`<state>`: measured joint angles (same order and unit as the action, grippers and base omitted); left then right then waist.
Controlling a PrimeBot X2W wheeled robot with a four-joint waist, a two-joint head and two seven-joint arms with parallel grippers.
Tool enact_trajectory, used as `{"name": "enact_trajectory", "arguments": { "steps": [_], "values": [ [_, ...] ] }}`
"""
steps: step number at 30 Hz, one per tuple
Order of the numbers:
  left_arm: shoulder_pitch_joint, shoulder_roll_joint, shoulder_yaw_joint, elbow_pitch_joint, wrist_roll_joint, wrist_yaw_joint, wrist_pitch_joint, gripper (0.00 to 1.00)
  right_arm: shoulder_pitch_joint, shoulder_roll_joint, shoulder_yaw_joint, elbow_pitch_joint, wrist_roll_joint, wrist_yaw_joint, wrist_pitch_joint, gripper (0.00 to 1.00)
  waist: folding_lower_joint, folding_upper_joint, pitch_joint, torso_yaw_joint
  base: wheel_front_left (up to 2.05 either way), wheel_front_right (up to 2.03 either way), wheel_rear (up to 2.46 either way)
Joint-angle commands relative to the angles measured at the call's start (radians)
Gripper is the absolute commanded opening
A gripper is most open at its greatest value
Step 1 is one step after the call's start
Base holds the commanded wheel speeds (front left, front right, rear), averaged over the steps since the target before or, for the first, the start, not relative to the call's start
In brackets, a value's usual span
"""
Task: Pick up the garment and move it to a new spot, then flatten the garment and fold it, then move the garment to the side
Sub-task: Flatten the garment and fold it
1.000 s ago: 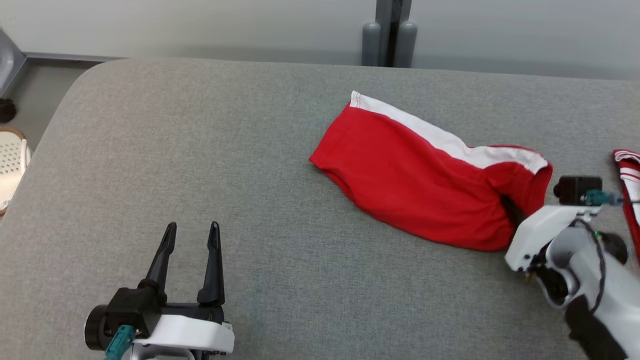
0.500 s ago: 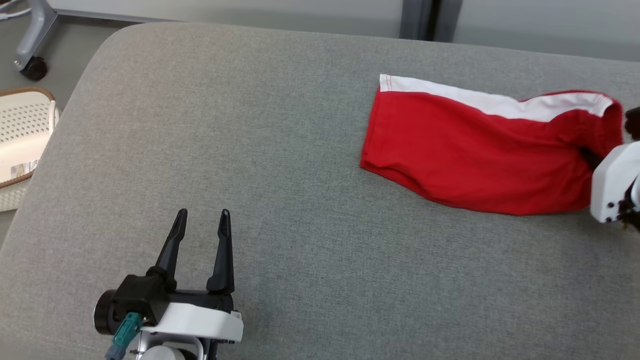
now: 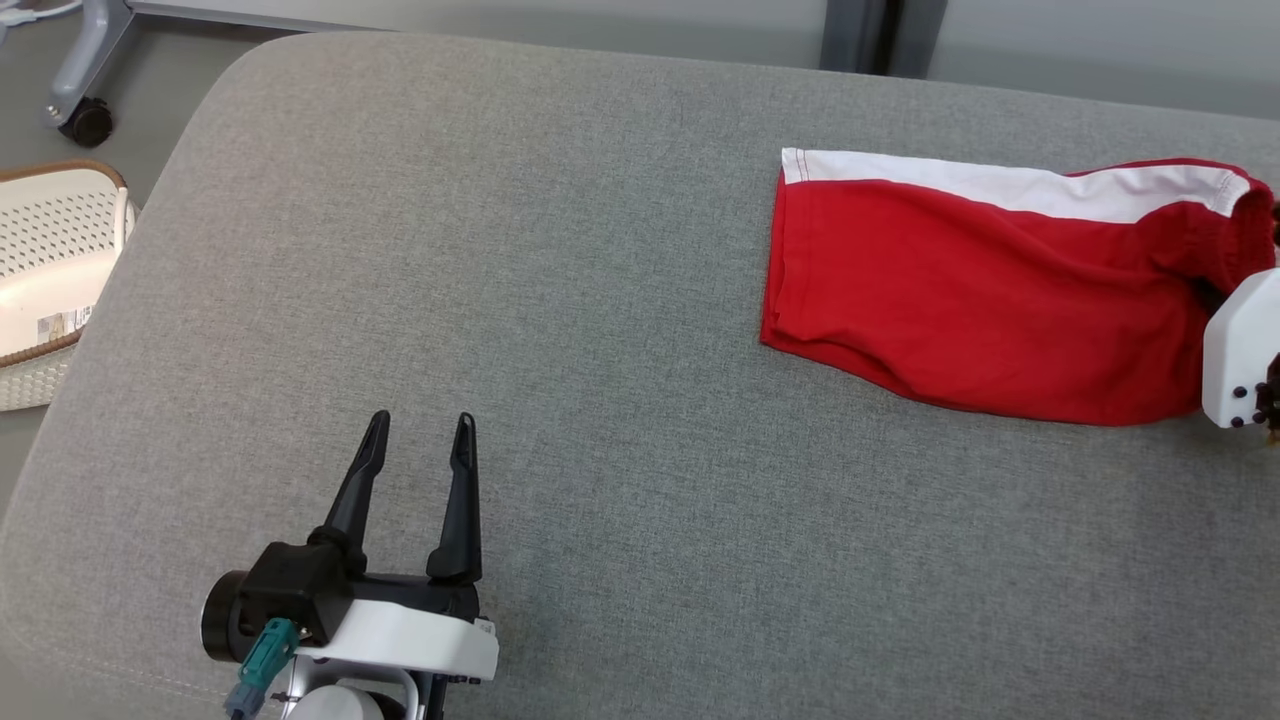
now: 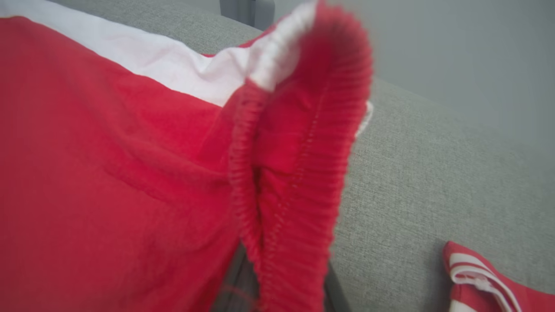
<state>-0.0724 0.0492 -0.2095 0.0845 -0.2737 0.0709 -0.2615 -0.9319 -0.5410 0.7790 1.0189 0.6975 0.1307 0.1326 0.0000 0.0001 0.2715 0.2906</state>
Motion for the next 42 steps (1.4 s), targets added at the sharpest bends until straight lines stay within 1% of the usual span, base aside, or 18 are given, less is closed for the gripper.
{"name": "enact_trajectory", "arguments": {
  "steps": [1, 5, 10, 19, 30, 38, 42],
  "values": [
    [-0.021, 0.003, 0.002, 0.004, -0.002, 0.004, -0.003, 1.00, -0.005, 0.003, 0.000, 0.010, 0.014, 0.000, -0.009, 0.00, 0.0000, -0.0001, -0.003, -0.001, 0.00, 0.00, 0.00],
    [-0.016, 0.003, -0.003, 0.008, -0.004, 0.008, -0.003, 1.00, -0.020, 0.030, 0.005, 0.018, 0.046, 0.000, -0.013, 0.00, 0.0000, -0.0001, -0.019, -0.002, 0.00, 0.00, 0.00],
    [-0.002, 0.003, -0.010, 0.013, -0.011, 0.010, -0.003, 1.00, -0.038, 0.065, 0.018, 0.001, 0.094, 0.000, -0.001, 0.00, 0.0000, -0.0001, -0.040, 0.004, 0.00, 0.00, 0.00],
    [0.022, 0.003, -0.015, 0.011, -0.028, 0.017, -0.003, 1.00, -0.070, 0.136, 0.020, -0.045, 0.196, 0.000, 0.055, 0.00, 0.0000, -0.0001, -0.072, 0.042, 0.00, 0.00, 0.00],
    [0.034, 0.003, -0.016, -0.006, -0.056, 0.031, -0.003, 1.00, -0.106, 0.192, 0.004, -0.008, 0.264, 0.000, 0.095, 0.00, 0.0000, -0.0001, -0.050, 0.141, 0.00, 0.00, 0.00],
    [0.032, 0.003, -0.038, -0.010, -0.075, 0.041, -0.003, 1.00, -0.107, 0.210, -0.013, 0.039, 0.300, 0.000, 0.089, 0.00, 0.0000, -0.0001, -0.018, 0.212, 0.00, 0.00, 0.00],
    [0.028, 0.003, -0.052, -0.007, -0.080, 0.042, -0.003, 1.00, -0.101, 0.214, -0.013, 0.063, 0.308, 0.000, 0.088, 0.00, 0.0000, -0.0001, -0.009, 0.234, 0.00, 0.00, 0.00]
  ]
}}
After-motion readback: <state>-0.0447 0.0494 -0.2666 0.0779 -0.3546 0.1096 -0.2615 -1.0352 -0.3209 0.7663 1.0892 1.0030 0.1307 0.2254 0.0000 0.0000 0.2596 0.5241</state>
